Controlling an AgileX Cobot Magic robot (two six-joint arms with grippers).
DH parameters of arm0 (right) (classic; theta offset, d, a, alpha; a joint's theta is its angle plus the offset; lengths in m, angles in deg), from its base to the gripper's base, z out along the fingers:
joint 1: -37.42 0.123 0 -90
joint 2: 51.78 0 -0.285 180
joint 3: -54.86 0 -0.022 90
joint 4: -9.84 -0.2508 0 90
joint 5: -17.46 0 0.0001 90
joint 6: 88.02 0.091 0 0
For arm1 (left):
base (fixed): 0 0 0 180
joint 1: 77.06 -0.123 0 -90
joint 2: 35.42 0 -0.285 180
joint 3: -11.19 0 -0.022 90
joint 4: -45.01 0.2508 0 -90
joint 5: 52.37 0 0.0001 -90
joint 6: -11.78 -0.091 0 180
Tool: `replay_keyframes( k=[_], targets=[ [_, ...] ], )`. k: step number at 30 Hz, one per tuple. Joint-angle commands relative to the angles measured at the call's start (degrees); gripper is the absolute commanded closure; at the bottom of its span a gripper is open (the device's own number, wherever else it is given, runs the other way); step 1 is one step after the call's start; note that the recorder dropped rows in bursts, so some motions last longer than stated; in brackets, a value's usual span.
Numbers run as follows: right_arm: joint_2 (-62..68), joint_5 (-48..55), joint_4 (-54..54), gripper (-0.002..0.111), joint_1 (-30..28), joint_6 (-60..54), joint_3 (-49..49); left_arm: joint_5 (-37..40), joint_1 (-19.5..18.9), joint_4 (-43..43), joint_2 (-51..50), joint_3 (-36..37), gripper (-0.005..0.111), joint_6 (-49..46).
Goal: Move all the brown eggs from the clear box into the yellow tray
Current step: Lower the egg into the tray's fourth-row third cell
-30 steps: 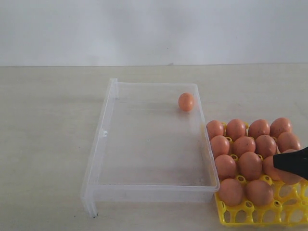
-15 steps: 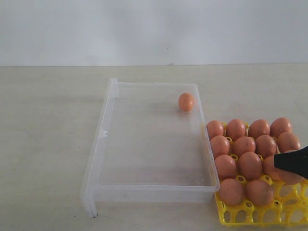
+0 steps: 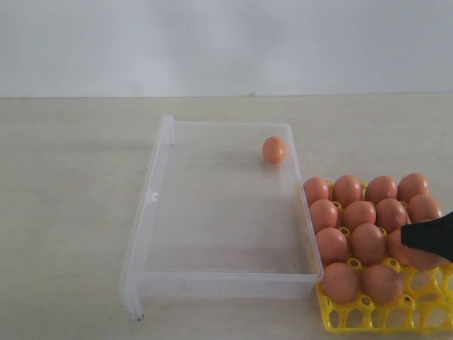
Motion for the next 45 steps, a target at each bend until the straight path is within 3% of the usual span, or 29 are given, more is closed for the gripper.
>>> replay_keyframes(
  k=[1,11,31,34,40,45],
  targets=[
    [0.40,-1.70,-0.25,0.064,-0.09,-0.01,-0.26,-0.17,-0.19,-0.14,0.12,0.15,0.102,-0.13],
    [7.52,1.44,-0.25,0.064,-0.09,-0.14,-0.26,-0.17,-0.19,-0.14,0.12,0.15,0.102,-0.13],
    [7.65,1.98,-0.25,0.063,-0.09,-2.09,-0.26,-0.17,-0.19,-0.14,0.12,0.15,0.102,-0.13],
    [7.65,0.01,-10.84,0.064,-0.09,-5.47,-0.15,-0.17,-0.19,-0.14,0.12,0.15,0.102,-0.13],
    [7.65,-1.03,-4.45,0.064,-0.09,-17.21,-0.15,-0.17,-0.19,-0.14,0.12,0.15,0.102,-0.13],
    [7.65,-1.82,-6.39,0.064,-0.09,-17.34,-0.15,-0.17,-0.19,-0.14,0.12,0.15,0.102,-0.13]
  ],
)
